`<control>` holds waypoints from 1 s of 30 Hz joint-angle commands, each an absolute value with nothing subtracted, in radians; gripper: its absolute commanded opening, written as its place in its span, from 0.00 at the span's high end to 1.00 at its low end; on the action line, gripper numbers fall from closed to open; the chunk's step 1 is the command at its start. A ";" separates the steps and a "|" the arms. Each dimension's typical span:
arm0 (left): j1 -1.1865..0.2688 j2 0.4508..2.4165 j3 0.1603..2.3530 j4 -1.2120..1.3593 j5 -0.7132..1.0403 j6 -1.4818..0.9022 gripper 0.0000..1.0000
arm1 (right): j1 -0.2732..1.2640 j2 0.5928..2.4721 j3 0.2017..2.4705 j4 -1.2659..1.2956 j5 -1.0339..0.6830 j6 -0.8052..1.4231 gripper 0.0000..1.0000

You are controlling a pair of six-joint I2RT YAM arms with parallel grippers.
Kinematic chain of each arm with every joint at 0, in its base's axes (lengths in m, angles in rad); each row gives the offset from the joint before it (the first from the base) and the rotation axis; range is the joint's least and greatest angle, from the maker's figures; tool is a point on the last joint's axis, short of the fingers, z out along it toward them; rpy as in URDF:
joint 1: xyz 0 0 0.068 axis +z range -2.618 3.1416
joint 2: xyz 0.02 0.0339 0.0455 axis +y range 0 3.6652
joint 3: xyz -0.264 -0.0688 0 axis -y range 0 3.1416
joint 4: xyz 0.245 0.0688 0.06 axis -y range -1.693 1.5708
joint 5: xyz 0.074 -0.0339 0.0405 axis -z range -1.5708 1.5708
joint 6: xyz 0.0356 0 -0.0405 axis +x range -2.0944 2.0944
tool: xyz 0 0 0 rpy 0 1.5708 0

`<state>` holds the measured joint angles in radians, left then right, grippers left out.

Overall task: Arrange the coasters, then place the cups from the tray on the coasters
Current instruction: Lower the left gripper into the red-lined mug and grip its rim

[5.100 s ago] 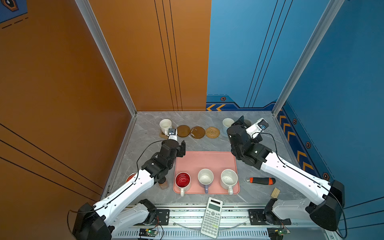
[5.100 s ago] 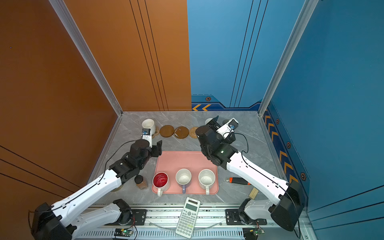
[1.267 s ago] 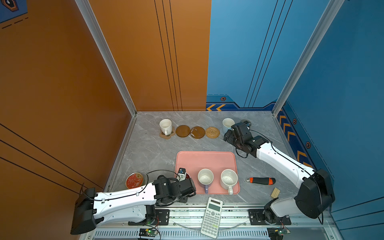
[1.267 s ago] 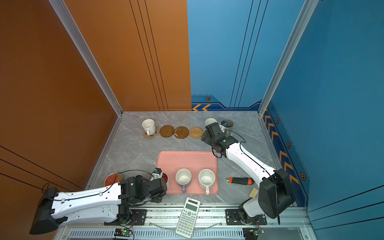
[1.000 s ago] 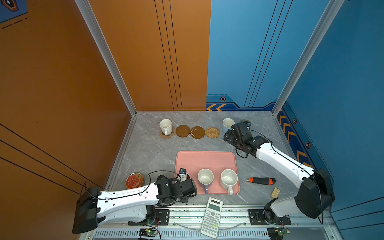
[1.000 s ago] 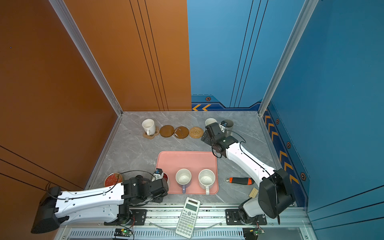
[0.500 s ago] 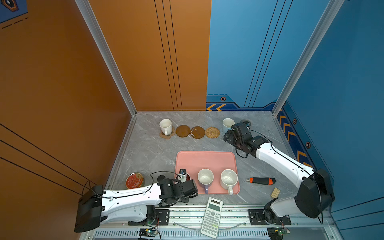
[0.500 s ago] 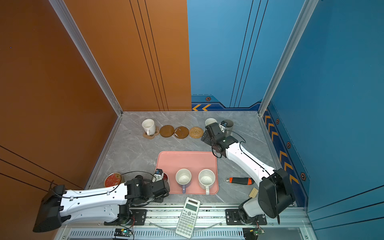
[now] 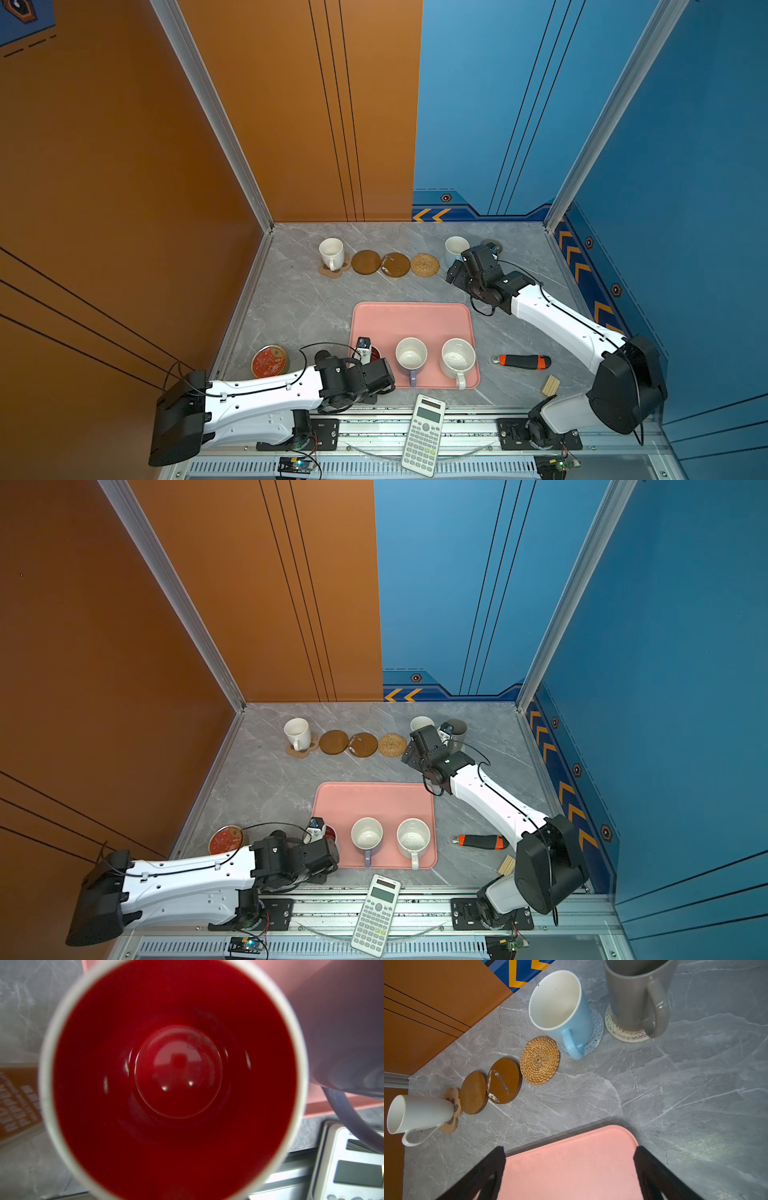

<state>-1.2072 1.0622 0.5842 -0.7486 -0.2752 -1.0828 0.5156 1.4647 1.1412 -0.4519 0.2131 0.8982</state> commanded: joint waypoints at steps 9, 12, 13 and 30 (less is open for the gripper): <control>-1.174 1.050 0.557 -0.736 -0.305 -1.087 0.65 | 0.506 1.477 1.139 -0.448 0.212 0.911 0.05; -1.164 1.048 0.556 -0.719 -0.302 -1.077 0.65 | 0.506 1.479 1.138 -0.447 0.213 0.911 0.05; -1.163 1.049 0.555 -0.716 -0.301 -1.075 0.65 | 0.505 1.479 1.139 -0.447 0.212 0.911 0.05; -1.133 1.064 0.549 -0.717 -0.282 -1.070 0.96 | 0.500 1.489 1.141 -0.447 0.207 0.912 0.05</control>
<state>-1.1473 1.0595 0.5629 -0.7048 -0.2840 -1.0706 0.5045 1.4796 1.1412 -0.4515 0.2111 0.8982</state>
